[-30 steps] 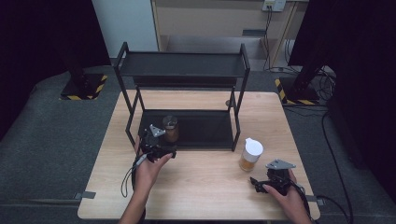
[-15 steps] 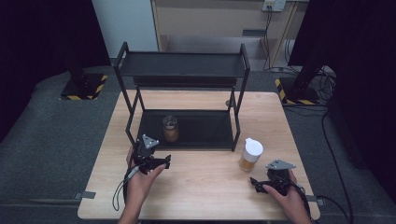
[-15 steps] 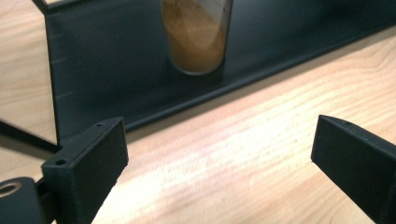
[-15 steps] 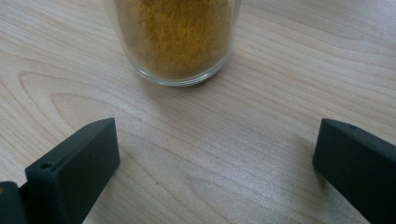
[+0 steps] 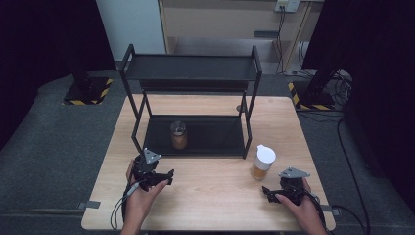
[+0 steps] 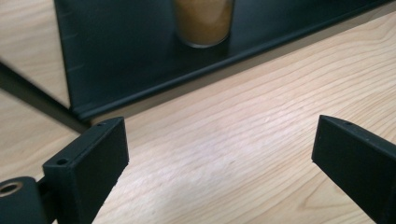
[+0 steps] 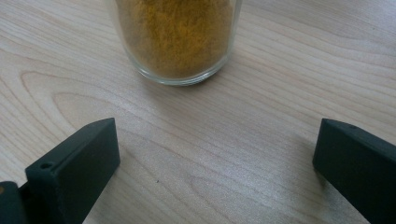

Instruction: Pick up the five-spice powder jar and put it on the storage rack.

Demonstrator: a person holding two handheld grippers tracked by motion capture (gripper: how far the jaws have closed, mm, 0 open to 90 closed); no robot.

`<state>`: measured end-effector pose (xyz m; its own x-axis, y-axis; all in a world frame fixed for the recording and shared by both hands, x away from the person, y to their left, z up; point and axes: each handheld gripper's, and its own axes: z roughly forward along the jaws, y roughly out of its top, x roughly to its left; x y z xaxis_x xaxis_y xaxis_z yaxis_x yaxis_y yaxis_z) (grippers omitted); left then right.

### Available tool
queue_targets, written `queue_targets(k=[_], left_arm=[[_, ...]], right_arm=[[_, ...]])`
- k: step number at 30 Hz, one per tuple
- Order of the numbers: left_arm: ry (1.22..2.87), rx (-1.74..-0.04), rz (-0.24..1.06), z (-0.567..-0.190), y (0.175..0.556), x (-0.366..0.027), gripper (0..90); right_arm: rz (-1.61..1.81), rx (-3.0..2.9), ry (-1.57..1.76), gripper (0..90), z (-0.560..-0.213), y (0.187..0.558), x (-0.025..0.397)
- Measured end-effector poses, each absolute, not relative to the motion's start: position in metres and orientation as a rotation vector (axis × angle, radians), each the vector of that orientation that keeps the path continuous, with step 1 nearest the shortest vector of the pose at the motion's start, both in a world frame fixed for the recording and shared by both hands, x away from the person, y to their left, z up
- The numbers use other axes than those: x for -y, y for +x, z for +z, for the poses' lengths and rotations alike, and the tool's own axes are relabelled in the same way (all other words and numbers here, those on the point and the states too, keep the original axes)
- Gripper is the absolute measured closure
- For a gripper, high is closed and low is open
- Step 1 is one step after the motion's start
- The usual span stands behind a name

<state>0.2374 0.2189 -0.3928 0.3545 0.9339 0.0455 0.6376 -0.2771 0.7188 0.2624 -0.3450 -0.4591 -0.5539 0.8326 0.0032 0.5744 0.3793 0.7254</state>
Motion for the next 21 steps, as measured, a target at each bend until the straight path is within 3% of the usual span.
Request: queue_targets(k=[21], left_arm=[[1.934,-1.469,0.592,-0.421,0.234,-0.258,3.7]], right_arm=[[0.983,-2.283,1.224,1.5,-0.459,0.262,0.345]])
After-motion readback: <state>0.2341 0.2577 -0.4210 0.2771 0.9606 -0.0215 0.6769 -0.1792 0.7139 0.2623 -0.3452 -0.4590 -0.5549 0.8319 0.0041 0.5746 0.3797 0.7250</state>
